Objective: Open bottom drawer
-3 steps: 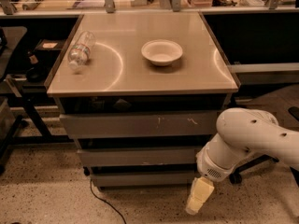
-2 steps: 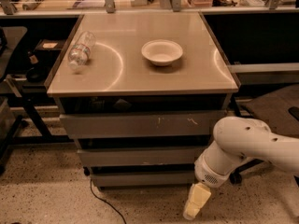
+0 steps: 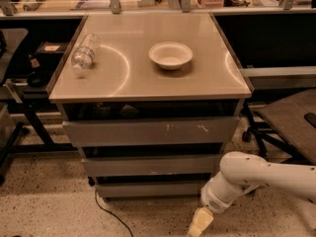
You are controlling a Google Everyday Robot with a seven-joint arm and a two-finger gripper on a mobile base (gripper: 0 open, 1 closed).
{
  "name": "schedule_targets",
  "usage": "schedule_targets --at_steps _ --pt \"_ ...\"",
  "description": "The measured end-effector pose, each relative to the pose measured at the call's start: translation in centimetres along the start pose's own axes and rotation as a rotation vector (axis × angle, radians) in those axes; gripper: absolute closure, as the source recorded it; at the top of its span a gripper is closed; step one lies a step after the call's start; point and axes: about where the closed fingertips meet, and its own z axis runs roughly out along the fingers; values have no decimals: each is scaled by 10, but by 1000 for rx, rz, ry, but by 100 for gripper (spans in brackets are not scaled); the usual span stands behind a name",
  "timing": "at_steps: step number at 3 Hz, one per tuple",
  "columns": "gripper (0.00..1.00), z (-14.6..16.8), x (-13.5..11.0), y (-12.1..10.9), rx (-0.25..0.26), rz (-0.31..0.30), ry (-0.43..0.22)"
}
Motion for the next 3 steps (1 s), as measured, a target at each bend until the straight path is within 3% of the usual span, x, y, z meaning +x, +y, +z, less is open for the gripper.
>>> schedule_targets --at_steps 1,2,3 --pt "0 0 0 0 0 0 0" --pt "0 22 5 -9 -11 16 9" --pt "0 57 13 -39 2 27 -32"
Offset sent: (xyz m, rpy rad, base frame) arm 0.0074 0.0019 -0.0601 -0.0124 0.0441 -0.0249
